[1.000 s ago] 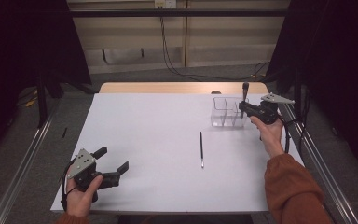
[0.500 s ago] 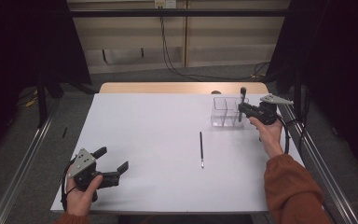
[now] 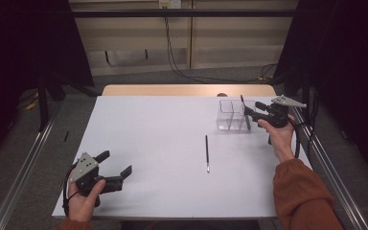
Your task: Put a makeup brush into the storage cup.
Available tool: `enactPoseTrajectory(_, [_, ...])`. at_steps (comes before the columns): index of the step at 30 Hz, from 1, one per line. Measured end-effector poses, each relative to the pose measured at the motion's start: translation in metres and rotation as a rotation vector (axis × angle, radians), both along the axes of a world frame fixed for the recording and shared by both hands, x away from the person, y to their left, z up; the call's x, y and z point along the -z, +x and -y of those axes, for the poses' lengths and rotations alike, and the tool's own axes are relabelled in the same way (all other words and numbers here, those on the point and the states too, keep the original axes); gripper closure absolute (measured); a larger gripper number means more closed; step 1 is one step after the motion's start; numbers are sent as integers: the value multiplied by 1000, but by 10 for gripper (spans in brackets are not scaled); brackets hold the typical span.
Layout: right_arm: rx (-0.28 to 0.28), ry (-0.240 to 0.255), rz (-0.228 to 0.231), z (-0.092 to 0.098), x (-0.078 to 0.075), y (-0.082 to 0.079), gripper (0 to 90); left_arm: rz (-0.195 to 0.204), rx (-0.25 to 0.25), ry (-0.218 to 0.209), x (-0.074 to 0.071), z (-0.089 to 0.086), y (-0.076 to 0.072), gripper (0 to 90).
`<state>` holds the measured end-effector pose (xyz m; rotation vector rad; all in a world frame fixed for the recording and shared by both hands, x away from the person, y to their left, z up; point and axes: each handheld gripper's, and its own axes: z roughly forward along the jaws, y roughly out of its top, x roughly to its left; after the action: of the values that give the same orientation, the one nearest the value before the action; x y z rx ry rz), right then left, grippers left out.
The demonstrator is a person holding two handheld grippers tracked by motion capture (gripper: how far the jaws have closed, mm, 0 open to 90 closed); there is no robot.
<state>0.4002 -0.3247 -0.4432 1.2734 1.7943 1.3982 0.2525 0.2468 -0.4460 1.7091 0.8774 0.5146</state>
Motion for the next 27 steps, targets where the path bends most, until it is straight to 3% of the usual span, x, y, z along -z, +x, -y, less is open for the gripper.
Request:
enactPoseTrajectory(6, [-5, 6, 5, -1, -3, -6, 185, 6, -8, 7, -1, -1, 0, 22])
enactPoseTrajectory(9, [-15, -5, 0, -4, -3, -10, 140, 6, -8, 6, -1, 0, 0, 22])
enactPoseTrajectory(14, [-17, 16, -6, -3, -5, -17, 49, 3, -11, 0, 0, 0, 1, 22])
enactPoseTrajectory(20, [-35, 13, -13, -4, -10, -24, 4, 8, -20, 2, -1, -1, 3, 22])
enactPoseTrajectory(27, [-47, 15, -23, -9, -11, -36, 11, 6, -22, -6, -1, -2, 2, 22])
